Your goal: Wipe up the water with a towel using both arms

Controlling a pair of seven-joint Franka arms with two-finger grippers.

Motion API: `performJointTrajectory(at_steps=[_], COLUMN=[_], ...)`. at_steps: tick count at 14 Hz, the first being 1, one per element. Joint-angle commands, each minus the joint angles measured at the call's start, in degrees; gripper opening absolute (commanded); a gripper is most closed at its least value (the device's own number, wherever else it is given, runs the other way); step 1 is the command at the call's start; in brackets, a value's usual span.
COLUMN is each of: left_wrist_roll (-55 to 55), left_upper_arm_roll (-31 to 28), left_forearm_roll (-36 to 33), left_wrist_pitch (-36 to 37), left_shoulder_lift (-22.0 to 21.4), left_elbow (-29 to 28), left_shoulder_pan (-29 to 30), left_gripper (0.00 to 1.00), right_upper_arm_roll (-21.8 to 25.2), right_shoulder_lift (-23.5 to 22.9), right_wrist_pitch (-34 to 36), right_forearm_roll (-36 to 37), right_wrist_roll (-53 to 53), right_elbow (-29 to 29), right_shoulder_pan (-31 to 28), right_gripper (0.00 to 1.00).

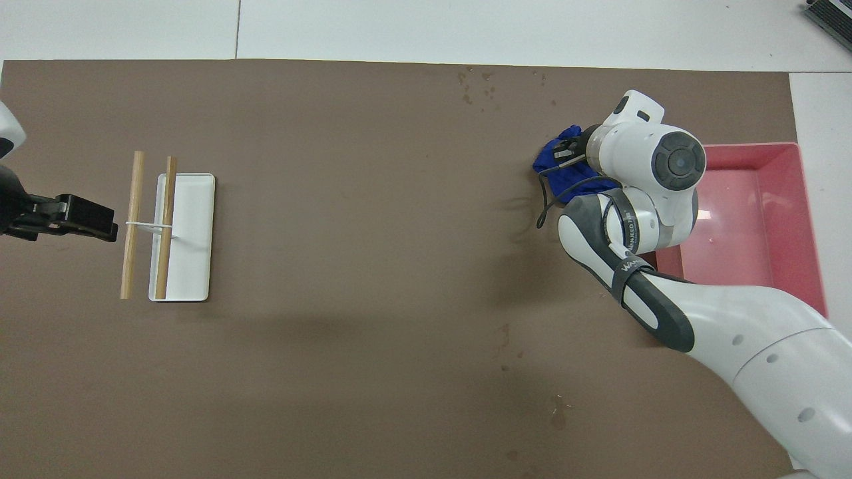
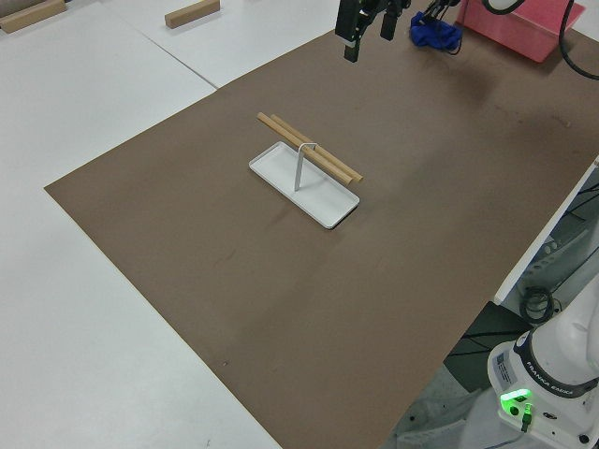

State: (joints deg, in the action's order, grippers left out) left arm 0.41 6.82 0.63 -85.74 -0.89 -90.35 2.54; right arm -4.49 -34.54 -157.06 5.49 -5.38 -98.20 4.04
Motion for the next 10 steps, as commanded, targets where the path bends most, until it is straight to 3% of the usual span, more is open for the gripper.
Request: performJointTrajectory(at_steps=[1,7,10], left_wrist_roll=[0.2,0.2,0.2], left_upper_arm_roll=[0.3,0.3,0.3], left_forearm_roll=[-0.9,-0.9,-0.9], left_wrist_pitch=[-0.9,-0.9,-0.9], left_shoulder_lift=[-1.3,-1.3,-1.3], left_elbow=[-1.7,-1.7,-1.7], left_shoulder_pan=[0.4,0.4,0.4], left_gripper=[1.0,1.0,1.0], right_upper_arm_roll=[-2.1,-4.1,-4.1], right_shoulder_lift=[-1.8,0.6,4.3], right_wrist_pitch=[11.7,20.6,22.2], right_forearm_roll=[-3.3,-7.0,-7.1], right_wrist_roll=[0.9,0.1,0.5], right_elbow=[-5.7,-5.9,-10.2], right_shoulder_pan=[-0.6,-3.4,-3.3], right_gripper=[0.0,0.0,0.0])
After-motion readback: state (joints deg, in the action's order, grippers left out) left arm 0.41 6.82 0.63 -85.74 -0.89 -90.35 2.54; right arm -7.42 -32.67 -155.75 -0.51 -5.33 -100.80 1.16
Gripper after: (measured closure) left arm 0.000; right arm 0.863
